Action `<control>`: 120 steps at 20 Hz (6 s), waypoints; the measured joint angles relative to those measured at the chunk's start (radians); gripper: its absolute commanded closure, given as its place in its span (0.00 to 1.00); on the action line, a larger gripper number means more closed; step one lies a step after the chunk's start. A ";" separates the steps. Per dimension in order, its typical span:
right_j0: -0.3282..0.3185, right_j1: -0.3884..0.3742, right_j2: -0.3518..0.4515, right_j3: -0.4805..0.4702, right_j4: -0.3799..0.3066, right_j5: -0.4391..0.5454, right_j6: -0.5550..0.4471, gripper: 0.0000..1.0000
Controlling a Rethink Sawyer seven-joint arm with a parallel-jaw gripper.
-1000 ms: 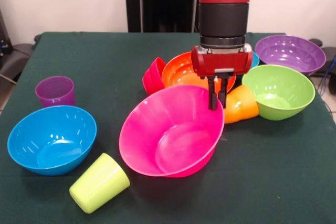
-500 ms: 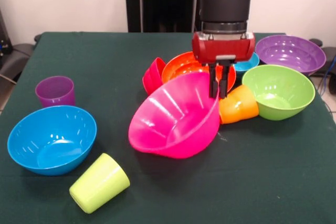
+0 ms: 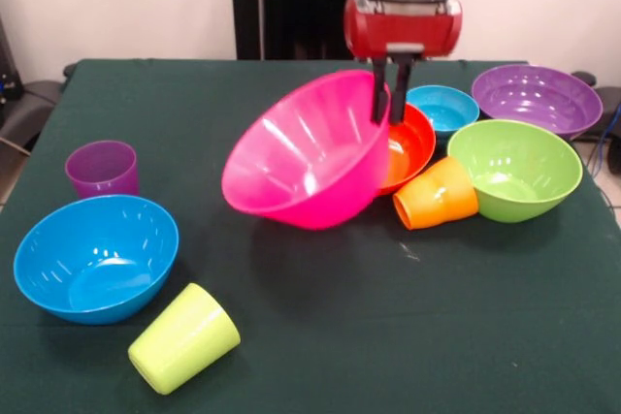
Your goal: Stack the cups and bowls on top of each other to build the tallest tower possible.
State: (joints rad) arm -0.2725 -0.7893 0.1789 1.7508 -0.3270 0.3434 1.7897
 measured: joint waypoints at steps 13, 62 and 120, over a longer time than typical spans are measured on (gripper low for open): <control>-0.056 -0.163 0.005 0.030 0.047 0.150 0.000 1.00; -0.054 -0.334 0.012 0.240 0.150 0.235 0.000 1.00; -0.024 -0.361 0.011 0.416 0.213 0.048 0.000 0.00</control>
State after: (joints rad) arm -0.2967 -1.1502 0.1903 2.1664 -0.1136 0.3913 1.7897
